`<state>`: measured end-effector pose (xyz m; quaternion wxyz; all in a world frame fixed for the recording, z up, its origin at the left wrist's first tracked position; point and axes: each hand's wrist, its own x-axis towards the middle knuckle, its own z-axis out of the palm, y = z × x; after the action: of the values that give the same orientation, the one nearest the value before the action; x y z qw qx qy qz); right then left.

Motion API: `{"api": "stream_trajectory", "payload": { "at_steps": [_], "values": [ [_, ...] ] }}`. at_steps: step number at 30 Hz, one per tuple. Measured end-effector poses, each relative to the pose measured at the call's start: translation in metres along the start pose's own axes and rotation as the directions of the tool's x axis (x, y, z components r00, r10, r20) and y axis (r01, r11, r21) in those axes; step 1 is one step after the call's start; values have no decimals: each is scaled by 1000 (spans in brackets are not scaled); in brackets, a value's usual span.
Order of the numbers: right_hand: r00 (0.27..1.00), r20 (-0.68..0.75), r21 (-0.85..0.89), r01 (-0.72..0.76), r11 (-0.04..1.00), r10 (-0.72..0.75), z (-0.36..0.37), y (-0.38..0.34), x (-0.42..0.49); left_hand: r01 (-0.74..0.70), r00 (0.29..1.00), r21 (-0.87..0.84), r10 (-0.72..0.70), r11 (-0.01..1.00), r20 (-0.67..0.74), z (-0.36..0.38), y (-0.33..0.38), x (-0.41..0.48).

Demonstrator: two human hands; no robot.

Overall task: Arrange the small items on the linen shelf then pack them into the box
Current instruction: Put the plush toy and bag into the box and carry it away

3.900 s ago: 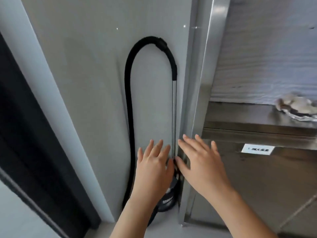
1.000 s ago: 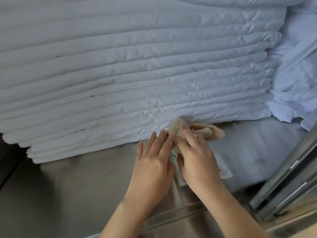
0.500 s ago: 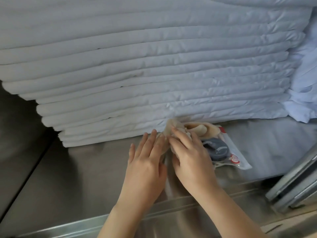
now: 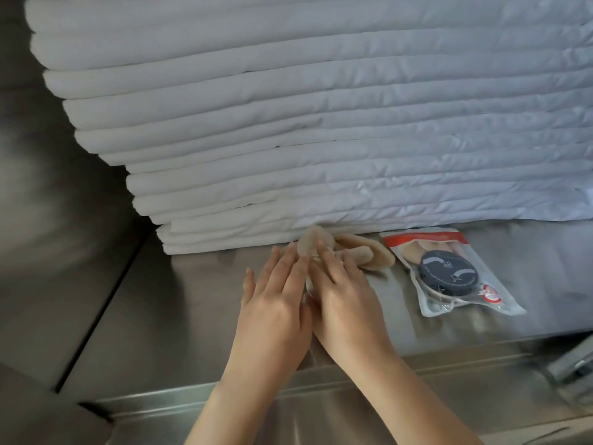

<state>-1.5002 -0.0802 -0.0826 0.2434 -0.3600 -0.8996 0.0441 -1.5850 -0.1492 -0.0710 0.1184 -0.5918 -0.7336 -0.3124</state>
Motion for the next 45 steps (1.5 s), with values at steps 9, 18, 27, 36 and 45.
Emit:
{"api": "stream_trajectory", "payload": {
  "at_steps": [9,18,27,36,45],
  "values": [
    [995,-98,-45,-32,998,28,-33,30,-11,-103,995,6,103,995,2,16,23,15],
    [992,-19,-192,-130,973,128,-51,93,-22,-87,995,60,84,994,61,43,44,23],
    [984,79,-221,-138,965,159,-49,118,-24,-59,995,166,44,984,93,58,47,27],
    [971,110,-272,-176,946,213,-43,107,-26,-72,996,168,61,983,67,61,42,21],
    [965,104,-279,-203,939,240,-37,66,-40,-146,985,164,128,976,112,43,31,-5]
  ]
}}
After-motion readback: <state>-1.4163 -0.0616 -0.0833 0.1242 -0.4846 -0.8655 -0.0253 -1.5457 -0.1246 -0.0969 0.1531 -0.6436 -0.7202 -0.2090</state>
